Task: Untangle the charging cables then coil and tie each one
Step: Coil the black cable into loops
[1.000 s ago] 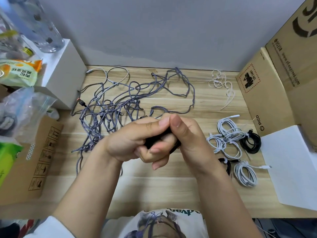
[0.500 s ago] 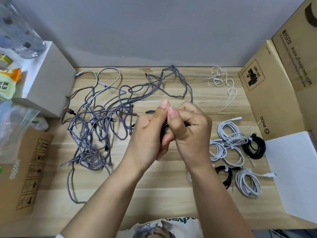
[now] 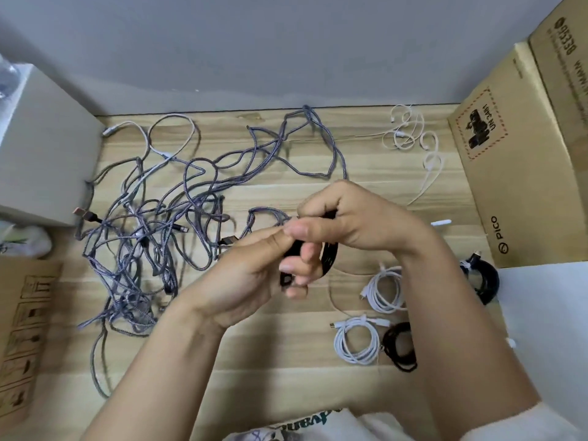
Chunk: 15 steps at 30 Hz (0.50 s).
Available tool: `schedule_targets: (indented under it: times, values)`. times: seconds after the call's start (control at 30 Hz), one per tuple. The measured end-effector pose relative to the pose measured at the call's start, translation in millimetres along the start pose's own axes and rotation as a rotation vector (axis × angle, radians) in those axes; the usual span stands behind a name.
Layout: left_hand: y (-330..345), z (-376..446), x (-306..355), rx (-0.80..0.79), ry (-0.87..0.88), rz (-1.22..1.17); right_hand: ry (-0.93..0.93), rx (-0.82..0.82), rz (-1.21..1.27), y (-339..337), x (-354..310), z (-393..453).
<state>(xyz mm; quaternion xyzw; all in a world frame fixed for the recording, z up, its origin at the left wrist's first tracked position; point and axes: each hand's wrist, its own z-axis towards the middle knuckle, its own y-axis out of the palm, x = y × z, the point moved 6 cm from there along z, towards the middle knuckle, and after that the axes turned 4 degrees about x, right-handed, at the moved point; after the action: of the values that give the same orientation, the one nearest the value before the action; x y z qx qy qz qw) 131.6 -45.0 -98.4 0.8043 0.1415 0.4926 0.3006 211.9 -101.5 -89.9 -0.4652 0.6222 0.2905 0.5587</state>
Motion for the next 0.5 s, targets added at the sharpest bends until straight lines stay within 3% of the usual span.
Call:
schedule_targets:
  times: [0.1, 0.13, 0.2, 0.27, 0.33, 0.4, 0.5]
  values:
    - [-6, 16, -2, 0.191, 0.016, -0.023, 0.017, -0.055, -0.112, -23, 12, 17]
    - [-9, 19, -1, 0.237, 0.027, -0.027, 0.031, 0.001, -0.129, -38, 21, 24]
    - [-13, 24, 1, 0.288, 0.048, -0.028, 0.093, 0.326, -0.115, -91, 53, 36]
    - [-19, 26, 1, 0.319, 0.052, -0.016, 0.197, 0.854, -0.148, -154, 96, 28]
    - [-24, 29, 0, 0.342, 0.042, -0.005, 0.443, 1.258, -0.222, -194, 135, 4]
    - [-28, 31, -3, 0.360, 0.028, 0.004, 0.673, 1.347, -0.265, -210, 161, -12]
    - [-33, 33, -5, 0.381, 0.009, 0.012, 0.840, 1.279, -0.250, -216, 187, -24]
